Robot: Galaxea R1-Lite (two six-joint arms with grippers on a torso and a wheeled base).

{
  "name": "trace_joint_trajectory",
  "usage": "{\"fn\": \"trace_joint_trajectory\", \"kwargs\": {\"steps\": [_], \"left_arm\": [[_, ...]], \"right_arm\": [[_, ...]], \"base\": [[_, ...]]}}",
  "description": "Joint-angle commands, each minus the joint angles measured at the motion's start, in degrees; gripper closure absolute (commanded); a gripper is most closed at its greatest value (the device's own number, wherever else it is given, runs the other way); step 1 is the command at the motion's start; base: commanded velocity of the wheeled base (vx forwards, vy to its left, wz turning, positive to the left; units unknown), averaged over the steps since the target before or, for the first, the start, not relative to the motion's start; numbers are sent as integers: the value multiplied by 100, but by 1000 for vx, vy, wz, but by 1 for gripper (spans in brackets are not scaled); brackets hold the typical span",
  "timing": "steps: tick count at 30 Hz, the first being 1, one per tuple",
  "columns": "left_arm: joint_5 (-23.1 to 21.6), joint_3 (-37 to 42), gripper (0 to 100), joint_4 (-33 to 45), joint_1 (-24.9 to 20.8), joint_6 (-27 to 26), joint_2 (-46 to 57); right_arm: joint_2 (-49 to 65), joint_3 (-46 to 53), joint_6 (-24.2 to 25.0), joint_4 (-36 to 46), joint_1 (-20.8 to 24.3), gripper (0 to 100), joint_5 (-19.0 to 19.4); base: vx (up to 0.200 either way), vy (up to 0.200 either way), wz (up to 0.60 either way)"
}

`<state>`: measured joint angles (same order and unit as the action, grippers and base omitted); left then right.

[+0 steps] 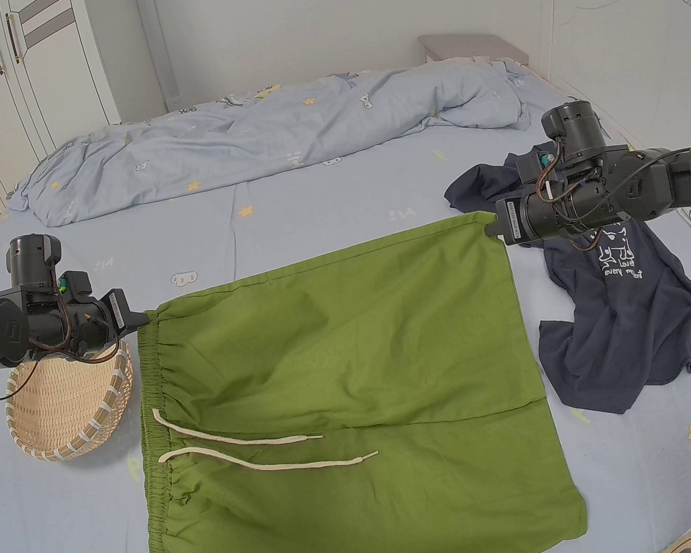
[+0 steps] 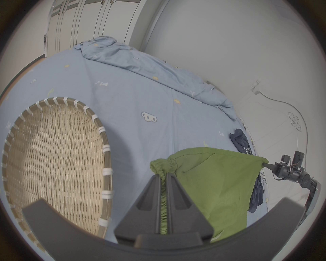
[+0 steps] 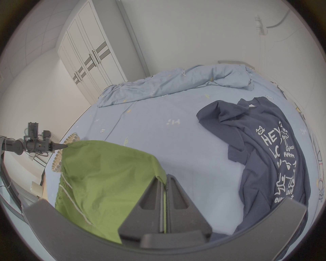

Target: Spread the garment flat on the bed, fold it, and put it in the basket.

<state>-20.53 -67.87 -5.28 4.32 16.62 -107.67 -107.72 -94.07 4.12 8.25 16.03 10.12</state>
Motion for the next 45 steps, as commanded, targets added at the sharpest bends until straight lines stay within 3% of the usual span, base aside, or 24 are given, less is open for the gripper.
{"fn": "trace_joint_trajectory", "kwargs": {"steps": [1,9,13,32,33,34,35,45], "left_arm": [[5,-227,100,-87,17,-106,-264],[5,-473,100,-96,78,-238,-536],[14,-526,100,-149,157,-238,-527],[14,-737,100,-298,122,-238,-817],[14,-737,100,-298,122,-238,-817],[14,-737,100,-298,87,-247,-826],[14,-737,0,-307,61,-247,-826],[40,-658,0,-667,-80,-273,-791]], "right_arm": [[-601,-533,-8,-43,-83,100,-63],[-1058,-1342,-219,-43,-83,100,-80],[-1331,-1667,-333,-43,-56,100,-361],[-1841,-1851,-315,-421,-12,100,-423],[-1849,-1851,-315,-421,-12,0,-423],[-1876,-1886,-307,-421,5,0,-414],[-1876,-1895,-307,-421,23,0,-414],[-1858,-1904,-271,-421,84,0,-423]], "base": [[0,0,0],[0,0,0],[0,0,0],[0,0,0],[0,0,0],[0,0,0],[0,0,0],[0,0,0]]}}
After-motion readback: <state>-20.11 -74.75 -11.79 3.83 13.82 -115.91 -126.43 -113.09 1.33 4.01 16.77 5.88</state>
